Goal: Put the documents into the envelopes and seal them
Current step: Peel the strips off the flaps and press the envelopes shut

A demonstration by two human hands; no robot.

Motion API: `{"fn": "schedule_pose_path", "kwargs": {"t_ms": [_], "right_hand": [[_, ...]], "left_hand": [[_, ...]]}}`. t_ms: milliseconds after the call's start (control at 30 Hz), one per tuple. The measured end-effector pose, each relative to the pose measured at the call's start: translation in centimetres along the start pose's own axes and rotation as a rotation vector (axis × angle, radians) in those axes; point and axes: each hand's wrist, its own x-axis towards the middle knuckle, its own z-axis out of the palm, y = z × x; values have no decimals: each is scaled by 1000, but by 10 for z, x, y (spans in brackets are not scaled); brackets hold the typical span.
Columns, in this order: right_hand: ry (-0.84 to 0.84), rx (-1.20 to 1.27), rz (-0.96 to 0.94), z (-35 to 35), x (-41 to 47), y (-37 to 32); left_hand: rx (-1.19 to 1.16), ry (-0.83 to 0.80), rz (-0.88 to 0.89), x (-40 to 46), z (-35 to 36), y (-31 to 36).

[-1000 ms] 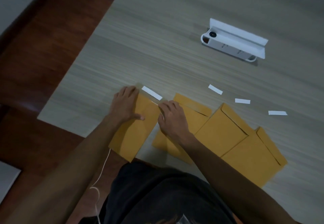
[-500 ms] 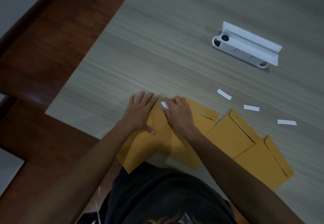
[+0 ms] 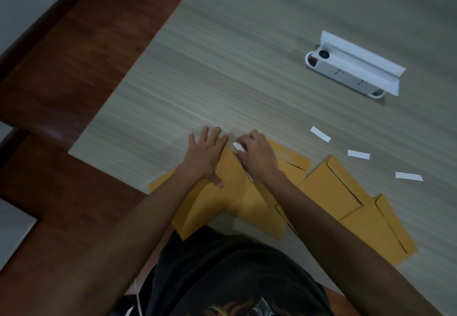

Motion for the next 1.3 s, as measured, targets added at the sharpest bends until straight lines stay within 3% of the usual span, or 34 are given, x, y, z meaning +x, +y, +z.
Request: {"fn": "schedule_pose_path", "kwargs": {"t_ms": [1300], "right_hand": [[39,71,14,-4,4,4]], "left_hand": [[8,-21,-43,5,-6,9]]}}
